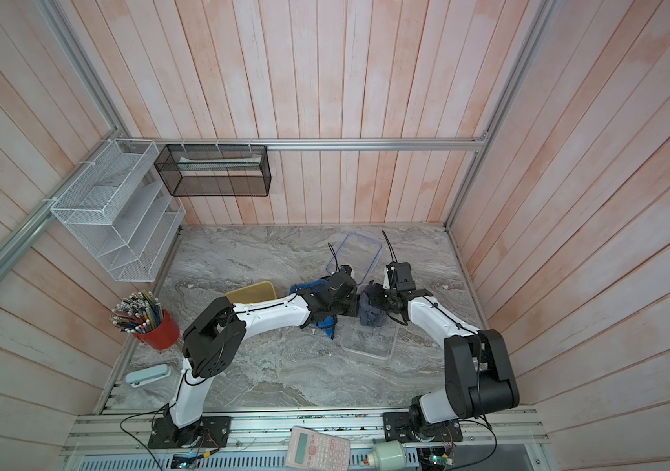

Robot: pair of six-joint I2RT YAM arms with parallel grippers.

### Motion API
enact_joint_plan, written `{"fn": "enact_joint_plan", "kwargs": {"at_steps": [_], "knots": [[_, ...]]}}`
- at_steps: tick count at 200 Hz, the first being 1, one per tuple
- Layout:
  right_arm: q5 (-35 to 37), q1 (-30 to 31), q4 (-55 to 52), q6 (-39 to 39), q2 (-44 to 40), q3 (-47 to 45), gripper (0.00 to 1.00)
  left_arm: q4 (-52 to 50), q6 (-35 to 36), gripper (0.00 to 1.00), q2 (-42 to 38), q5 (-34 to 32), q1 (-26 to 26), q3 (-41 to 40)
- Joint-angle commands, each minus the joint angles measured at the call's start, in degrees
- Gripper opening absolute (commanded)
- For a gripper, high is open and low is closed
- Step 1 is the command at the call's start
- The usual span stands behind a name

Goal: Wipe the insides of the lunch boxes
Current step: Wipe the dirt inside the lunch box.

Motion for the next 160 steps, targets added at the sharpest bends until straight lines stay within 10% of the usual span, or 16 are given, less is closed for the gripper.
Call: {"fn": "enact_joint_plan", "kwargs": {"at_steps": [1,160], "knots": [[-1.3,3.3,4.1,3.2,0.8,-0.5,0.00,1.6,-0.5,0.00,-0.6,1.9,-0.4,0.8],[-3.1,17.0,1.5,10.7,-14.3,-15.7,0.00,8.8,-7.2,0.00,-1.7,0.0,2.4,-0.4]]}}
